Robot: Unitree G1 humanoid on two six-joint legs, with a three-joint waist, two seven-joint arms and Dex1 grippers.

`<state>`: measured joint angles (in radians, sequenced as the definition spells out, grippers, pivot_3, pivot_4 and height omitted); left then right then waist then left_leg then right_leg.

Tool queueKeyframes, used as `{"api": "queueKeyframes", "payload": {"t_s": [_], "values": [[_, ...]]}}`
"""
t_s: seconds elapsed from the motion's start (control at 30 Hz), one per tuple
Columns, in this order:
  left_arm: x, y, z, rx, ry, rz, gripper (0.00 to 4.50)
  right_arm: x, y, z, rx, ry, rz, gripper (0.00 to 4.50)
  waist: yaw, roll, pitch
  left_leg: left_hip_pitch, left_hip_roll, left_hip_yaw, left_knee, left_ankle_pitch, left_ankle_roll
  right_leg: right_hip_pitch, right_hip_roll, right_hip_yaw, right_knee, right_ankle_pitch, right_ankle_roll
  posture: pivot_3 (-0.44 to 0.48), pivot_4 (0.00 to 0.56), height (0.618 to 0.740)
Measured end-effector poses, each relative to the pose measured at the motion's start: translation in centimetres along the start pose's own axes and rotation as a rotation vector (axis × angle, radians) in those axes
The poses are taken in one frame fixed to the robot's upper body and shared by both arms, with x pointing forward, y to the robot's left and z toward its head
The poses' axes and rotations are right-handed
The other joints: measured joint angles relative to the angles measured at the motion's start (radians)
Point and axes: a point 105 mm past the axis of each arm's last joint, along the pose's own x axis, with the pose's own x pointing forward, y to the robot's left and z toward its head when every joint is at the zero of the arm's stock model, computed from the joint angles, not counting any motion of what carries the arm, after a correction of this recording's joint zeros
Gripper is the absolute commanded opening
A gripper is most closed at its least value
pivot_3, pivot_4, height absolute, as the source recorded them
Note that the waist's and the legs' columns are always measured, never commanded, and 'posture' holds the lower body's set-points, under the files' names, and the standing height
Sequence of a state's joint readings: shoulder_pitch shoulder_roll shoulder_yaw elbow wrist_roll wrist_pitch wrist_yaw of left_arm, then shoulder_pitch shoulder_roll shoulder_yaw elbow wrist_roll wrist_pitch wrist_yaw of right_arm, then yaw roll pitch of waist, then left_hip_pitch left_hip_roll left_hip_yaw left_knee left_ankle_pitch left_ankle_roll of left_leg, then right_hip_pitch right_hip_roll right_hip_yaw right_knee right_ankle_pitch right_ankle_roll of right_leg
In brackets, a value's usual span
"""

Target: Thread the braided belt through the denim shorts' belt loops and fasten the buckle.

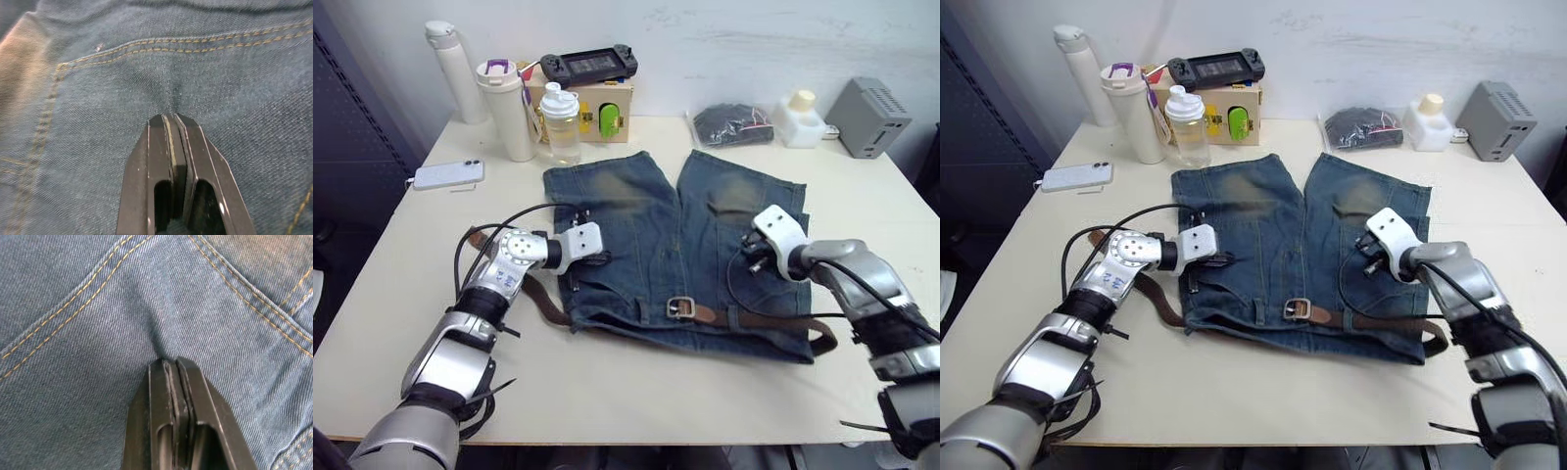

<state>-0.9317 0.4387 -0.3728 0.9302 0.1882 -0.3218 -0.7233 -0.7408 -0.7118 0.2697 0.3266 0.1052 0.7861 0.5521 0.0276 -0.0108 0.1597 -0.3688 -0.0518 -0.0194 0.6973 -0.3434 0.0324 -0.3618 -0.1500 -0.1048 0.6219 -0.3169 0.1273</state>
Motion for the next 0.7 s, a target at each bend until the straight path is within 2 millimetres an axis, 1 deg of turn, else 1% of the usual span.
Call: {"api": "queueKeyframes", "payload": {"t_s": [0.03, 0.07, 0.2, 0.27, 0.3, 0.37, 0.43, 0.5, 0.57, 0.6, 0.63, 0.7], "values": [[0.2, 0.5, -0.1, 0.029, 0.019, 0.031, 0.01, 0.3, -0.2, 0.2, -0.008, -0.005, -0.012, 0.0, -0.002, 0.0, 0.0, 0.0, 0.0, 0.0, 0.0, 0.002, 0.004, -0.001, 0.0, 0.0, 0.001, 0.0, 0.0, 0.0, 0.15, 0.69], [0.3, 0.8, -0.1, 0.041, 0.028, 0.044, 0.01, 0.4, -0.3, 0.4, -0.015, -0.008, -0.02, 0.0, -0.002, 0.0, 0.0, -0.001, 0.0, 0.0, 0.0, 0.002, 0.004, -0.001, 0.0, 0.0, 0.0, 0.0, 0.0, 0.0, 0.15, 0.69], [0.4, 1.1, -0.1, -0.015, 0.009, 0.074, 0.01, 0.8, -0.5, 0.7, -0.008, -0.029, -0.045, 0.0, -0.004, 0.001, 0.0, -0.003, 0.0, 0.001, 0.0, 0.003, 0.004, -0.004, 0.0, 0.0, 0.001, 0.0, 0.0, 0.0, 0.15, 0.69], [0.3, 1.0, -0.2, -0.064, -0.015, 0.08, 0.7, 0.9, -0.6, 1.0, 0.017, -0.047, -0.058, 0.0, -0.005, 0.001, 0.0, -0.005, 0.0, 0.002, 0.0, 0.003, 0.004, -0.006, 0.0, 0.0, 0.002, 0.0, 0.0, 0.0, 0.15, 0.69], [0.1, 1.0, -0.2, -0.091, -0.03, 0.088, 0.88, 0.9, -0.6, 1.2, 0.024, -0.056, -0.063, 0.0, -0.007, 0.002, 0.0, -0.006, 0.0, 0.002, 0.0, 0.003, 0.004, -0.009, 0.0, 0.001, 0.003, 0.0, 0.0, 0.0, 0.15, 0.69], [-0.4, 0.9, 0.0, -0.164, -0.078, 0.101, 1.75, 0.7, -0.7, 1.4, 0.06, -0.084, -0.085, 0.69, -0.008, 0.003, 0.001, -0.01, 0.0, 0.003, 0.0, 0.004, 0.003, -0.014, 0.0, 0.001, 0.006, 0.0, 0.0, 0.0, 0.15, 0.69], [-0.9, 0.4, 0.4, -0.22, -0.129, 0.1, 2.53, 0.0, -1.2, 1.5, 0.097, -0.119, -0.115, 1.42, -0.007, 0.009, 0.005, -0.018, 0.001, 0.002, 0.001, 0.004, 0.003, -0.02, 0.0, 0.001, 0.006, 0.0, 0.0, 0.0, 0.15, 0.69], [-2.2, 0.5, 0.9, -0.306, -0.17, 0.137, 3.44, -1.7, -1.1, 2.2, 0.159, -0.18, -0.106, 2.46, -0.007, 0.013, 0.007, -0.031, 0.001, 0.002, 0.002, 0.005, 0.004, -0.032, 0.0, 0.001, 0.008, 0.0, 0.0, 0.0, 0.15, 0.69], [-3.9, 0.9, 1.0, -0.384, -0.192, 0.184, 4.33, -3.7, -0.4, 3.9, 0.205, -0.267, -0.064, 3.49, -0.009, 0.015, 0.009, -0.041, 0.001, 0.003, 0.002, 0.005, 0.004, -0.045, 0.002, 0.0, 0.013, 0.0, 0.0, 0.0, 0.15, 0.69], [-4.8, 1.4, 1.6, -0.421, -0.217, 0.215, 4.35, -5.0, -0.1, 4.9, 0.224, -0.317, -0.042, 3.98, -0.011, 0.015, 0.01, -0.042, 0.0, 0.003, 0.002, 0.005, 0.004, -0.05, 0.003, -0.001, 0.022, 0.0, 0.0, 0.0, 0.15, 0.69], [-5.3, 1.9, 2.2, -0.434, -0.238, 0.238, 4.35, -5.7, 0.1, 5.5, 0.229, -0.349, -0.029, 4.44, -0.011, 0.015, 0.01, -0.042, 0.0, 0.003, 0.002, 0.005, 0.004, -0.05, 0.003, -0.002, 0.023, 0.0, 0.0, 0.0, 0.15, 0.69], [-7.6, 3.4, 3.7, -0.483, -0.297, 0.316, 4.35, -8.1, 1.2, 7.4, 0.252, -0.452, 0.034, 4.48, -0.011, 0.015, 0.01, -0.041, 0.0, 0.003, 0.002, 0.005, 0.004, -0.05, 0.002, -0.002, 0.023, 0.0, 0.0, 0.0, 0.15, 0.69]]}}
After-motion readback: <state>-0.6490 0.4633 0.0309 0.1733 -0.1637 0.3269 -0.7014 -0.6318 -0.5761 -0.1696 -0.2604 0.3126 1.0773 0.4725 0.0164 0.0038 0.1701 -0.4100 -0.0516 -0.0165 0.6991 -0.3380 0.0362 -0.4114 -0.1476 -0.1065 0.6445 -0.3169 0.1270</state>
